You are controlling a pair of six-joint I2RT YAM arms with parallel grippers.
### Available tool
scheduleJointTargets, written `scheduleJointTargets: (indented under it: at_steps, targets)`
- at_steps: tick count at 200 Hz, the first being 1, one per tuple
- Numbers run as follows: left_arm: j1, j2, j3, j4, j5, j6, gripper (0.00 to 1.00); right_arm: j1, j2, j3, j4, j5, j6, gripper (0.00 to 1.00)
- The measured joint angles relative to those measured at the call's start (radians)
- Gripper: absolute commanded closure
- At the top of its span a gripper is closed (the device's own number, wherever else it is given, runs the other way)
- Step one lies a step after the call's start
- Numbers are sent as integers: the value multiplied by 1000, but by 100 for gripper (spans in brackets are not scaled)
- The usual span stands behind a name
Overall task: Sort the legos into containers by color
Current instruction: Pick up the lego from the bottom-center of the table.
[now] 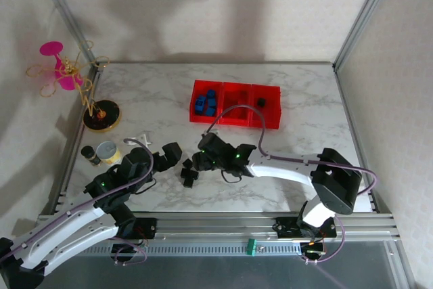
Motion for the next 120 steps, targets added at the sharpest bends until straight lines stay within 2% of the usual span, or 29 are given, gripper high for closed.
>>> scheduleJointTargets:
  at_steps: [46,120]
  targets:
    - [0,-27,-7,-36,-17,-13,0,61,105,4,27,-21,59,28]
    - [0,-49,-23,-48,-18,-25,0,63,188,46,63,-18,142,28]
